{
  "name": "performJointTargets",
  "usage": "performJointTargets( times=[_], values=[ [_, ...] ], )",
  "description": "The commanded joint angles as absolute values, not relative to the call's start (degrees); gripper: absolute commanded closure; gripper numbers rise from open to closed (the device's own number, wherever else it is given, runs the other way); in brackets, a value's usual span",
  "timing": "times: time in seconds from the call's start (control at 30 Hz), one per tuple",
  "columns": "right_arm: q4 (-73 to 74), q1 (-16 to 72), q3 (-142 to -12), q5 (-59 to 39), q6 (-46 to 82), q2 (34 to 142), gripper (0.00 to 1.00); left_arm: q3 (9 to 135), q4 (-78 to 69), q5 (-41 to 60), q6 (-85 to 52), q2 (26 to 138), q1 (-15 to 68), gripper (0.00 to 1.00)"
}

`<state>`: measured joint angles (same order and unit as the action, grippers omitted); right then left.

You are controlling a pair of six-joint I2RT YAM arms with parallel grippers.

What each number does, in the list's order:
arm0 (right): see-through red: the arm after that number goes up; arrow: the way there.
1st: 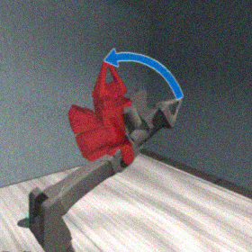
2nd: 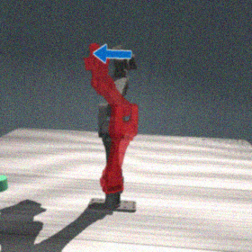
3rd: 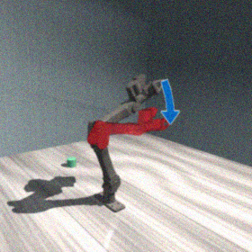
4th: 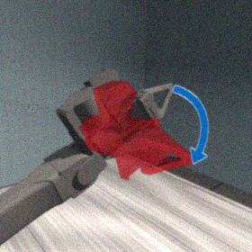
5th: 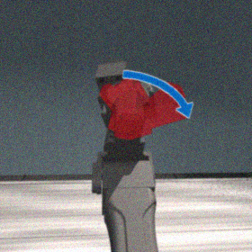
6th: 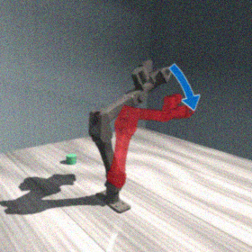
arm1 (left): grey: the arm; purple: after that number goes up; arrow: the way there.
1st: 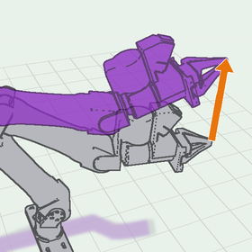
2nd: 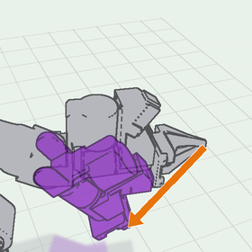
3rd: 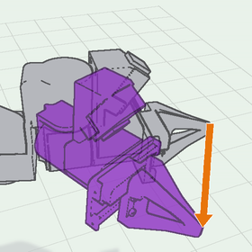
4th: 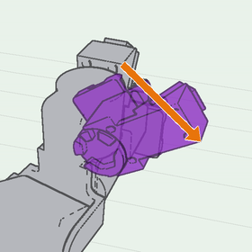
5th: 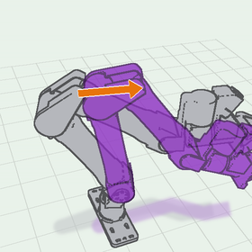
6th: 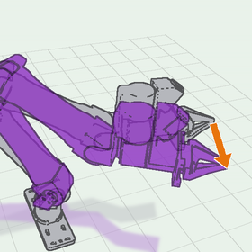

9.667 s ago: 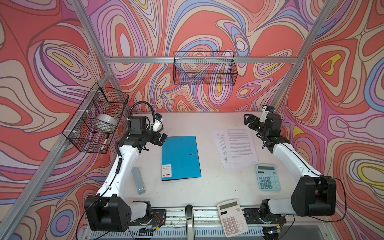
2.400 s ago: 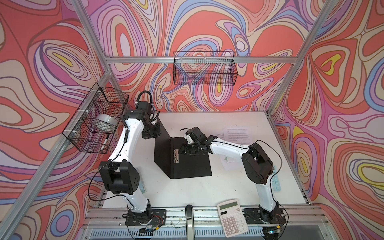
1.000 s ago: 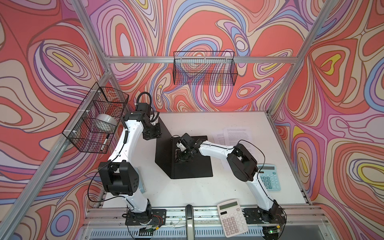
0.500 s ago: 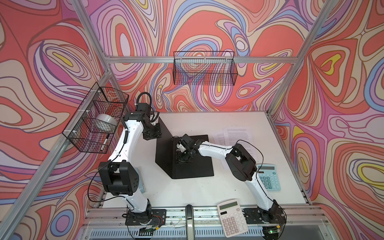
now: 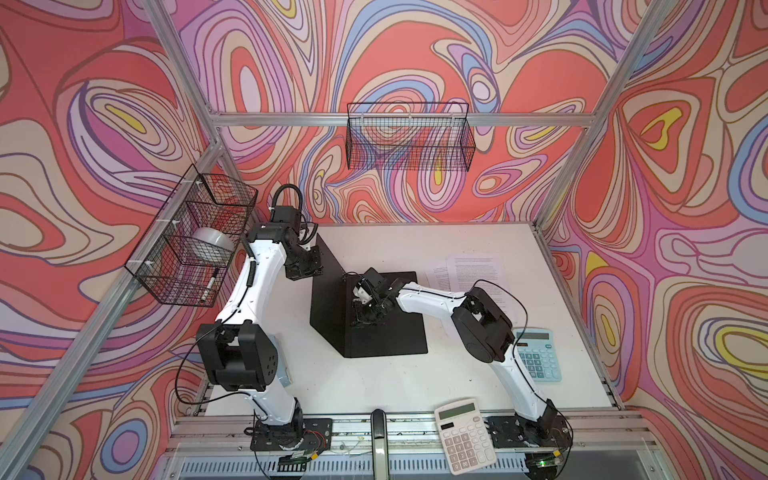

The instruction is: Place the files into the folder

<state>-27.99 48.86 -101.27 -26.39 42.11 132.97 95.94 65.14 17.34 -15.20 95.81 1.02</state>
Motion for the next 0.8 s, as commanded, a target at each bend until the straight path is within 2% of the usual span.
performJointTargets(
  times=[0.0,0.43,0.67,0.77],
  values=[
    [-29.8,49.1,-101.4,-23.7,42.1,131.5,0.79,95.6,67.4,18.1,-15.4,94.2,0.4,1.00],
    [-28.9,48.5,-100.4,-21.8,42.8,131.2,0.83,95.0,67.1,18.5,-15.6,93.5,0.4,1.00],
    [-29.7,48.3,-99.6,-21.2,42.6,131.4,0.99,95.4,67.4,18.2,-15.3,93.5,0.3,1.00],
    [-30.0,48.0,-98.8,-21.3,42.7,131.5,1.00,95.8,67.5,18.0,-15.1,93.6,0.3,1.00]
  ],
)
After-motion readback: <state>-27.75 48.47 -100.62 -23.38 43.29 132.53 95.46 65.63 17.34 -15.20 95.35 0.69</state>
